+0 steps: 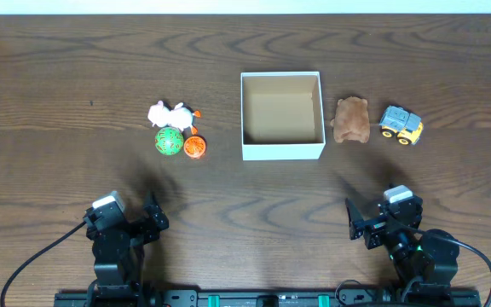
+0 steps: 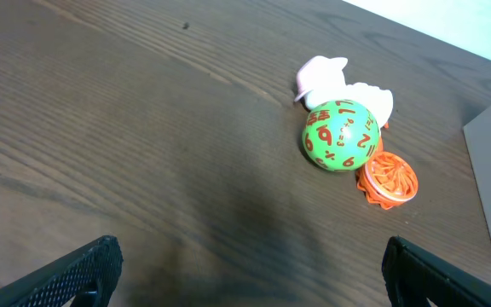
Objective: Pack container
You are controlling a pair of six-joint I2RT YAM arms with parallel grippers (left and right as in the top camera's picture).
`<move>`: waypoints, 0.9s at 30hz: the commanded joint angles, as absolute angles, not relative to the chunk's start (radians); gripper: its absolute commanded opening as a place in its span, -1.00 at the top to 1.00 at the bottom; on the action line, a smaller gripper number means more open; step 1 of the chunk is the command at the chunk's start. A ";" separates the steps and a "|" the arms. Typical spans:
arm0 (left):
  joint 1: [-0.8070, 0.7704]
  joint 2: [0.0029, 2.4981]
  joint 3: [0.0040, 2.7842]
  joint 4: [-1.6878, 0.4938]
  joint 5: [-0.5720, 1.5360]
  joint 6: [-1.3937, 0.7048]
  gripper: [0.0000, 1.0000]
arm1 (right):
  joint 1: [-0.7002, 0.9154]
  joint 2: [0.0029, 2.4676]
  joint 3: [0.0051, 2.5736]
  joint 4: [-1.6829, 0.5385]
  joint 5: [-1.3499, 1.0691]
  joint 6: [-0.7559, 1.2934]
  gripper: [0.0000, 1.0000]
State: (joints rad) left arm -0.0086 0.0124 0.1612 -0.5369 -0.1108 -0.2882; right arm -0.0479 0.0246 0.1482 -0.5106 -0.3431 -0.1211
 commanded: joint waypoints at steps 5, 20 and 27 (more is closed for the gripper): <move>-0.013 0.018 0.146 -0.536 -0.113 -0.290 -0.96 | -0.038 0.019 0.142 -0.509 -0.348 -0.125 -0.99; -0.013 0.095 0.222 -0.526 -0.025 -0.290 -0.96 | -0.038 0.045 0.168 -0.351 -0.525 0.035 -0.99; -0.013 0.442 0.500 -0.581 -0.025 -0.290 -0.96 | -0.038 0.339 0.371 -0.401 -0.413 0.036 -0.98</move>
State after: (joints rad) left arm -0.0086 0.3195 0.3687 -0.5690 -0.0322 -0.2882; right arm -0.0479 0.2226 0.2623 -0.3862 -0.4686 0.0147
